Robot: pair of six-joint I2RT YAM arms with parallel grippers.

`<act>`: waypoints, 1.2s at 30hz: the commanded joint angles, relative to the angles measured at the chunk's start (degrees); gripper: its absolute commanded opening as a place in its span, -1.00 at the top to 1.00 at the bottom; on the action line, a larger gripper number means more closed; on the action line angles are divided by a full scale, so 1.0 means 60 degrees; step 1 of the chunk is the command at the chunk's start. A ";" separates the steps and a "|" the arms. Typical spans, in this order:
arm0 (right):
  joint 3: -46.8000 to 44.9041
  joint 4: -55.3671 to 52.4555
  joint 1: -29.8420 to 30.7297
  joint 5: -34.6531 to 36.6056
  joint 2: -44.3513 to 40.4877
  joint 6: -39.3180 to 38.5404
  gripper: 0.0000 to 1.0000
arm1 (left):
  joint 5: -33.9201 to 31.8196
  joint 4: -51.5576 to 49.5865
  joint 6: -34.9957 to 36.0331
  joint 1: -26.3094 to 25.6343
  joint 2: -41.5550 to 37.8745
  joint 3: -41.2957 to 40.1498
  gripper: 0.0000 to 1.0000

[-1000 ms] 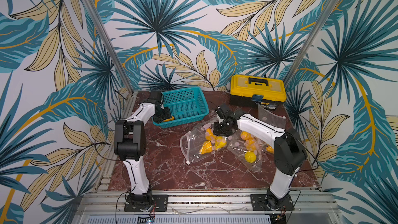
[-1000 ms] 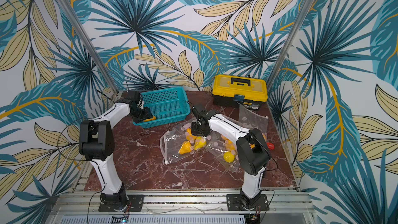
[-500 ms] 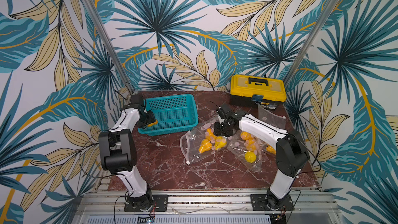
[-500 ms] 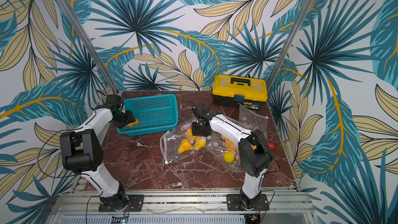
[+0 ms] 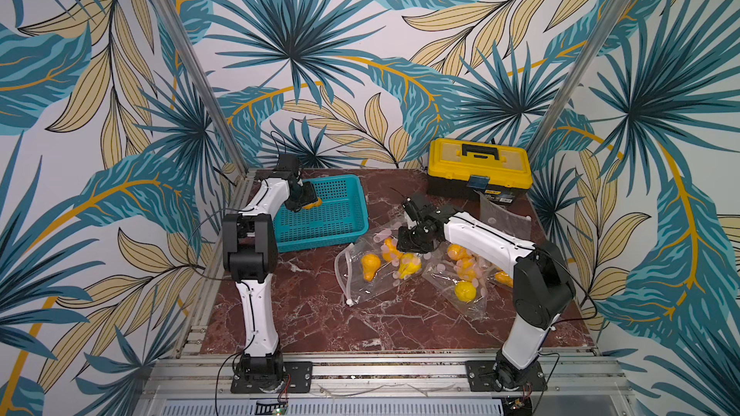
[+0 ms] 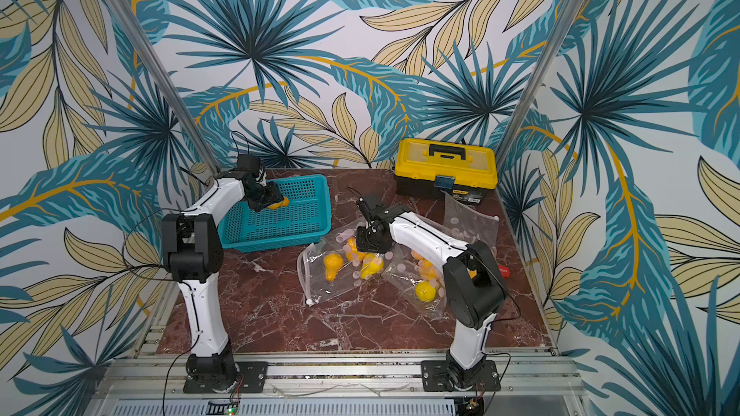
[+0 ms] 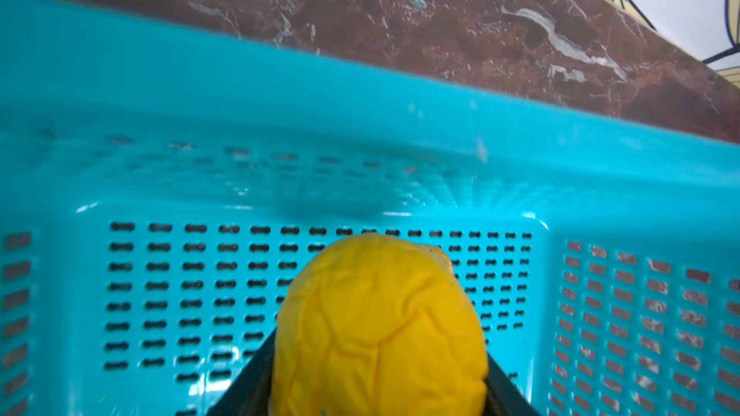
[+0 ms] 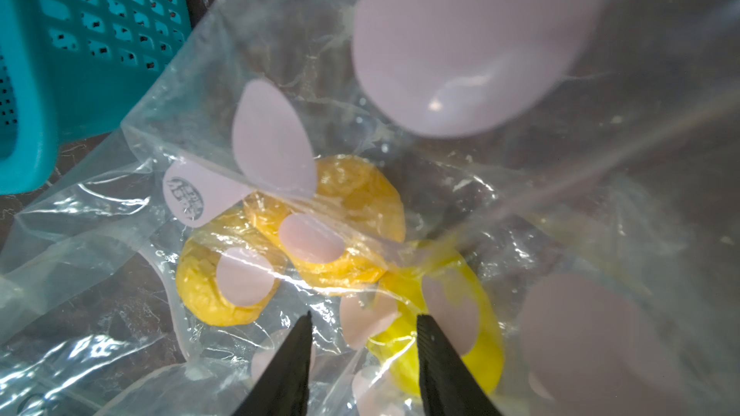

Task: Open the zip-top bag and take out the pear
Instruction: Move the basket to the center of the board, then place the pear in the basket.

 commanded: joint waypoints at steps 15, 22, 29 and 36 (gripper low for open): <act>-0.0324 -0.0287 0.0028 0.0071 -0.0218 0.0053 0.10 | -0.1370 -0.0031 0.1217 0.0484 0.1915 0.3544 0.12; -0.0154 -0.0313 0.0046 -0.0117 -0.0241 0.0113 0.10 | -0.1293 -0.0032 0.1137 0.0926 0.1585 0.2878 -0.04; -0.0154 -0.0430 0.0064 -0.0192 -0.0487 0.0118 0.10 | -0.1586 -0.0030 0.1287 0.1050 0.1193 0.2515 -0.43; -0.0132 -0.0522 0.0059 -0.0041 -0.0924 0.0054 0.10 | -0.1418 -0.0031 0.1351 0.1003 0.0310 0.2092 -0.55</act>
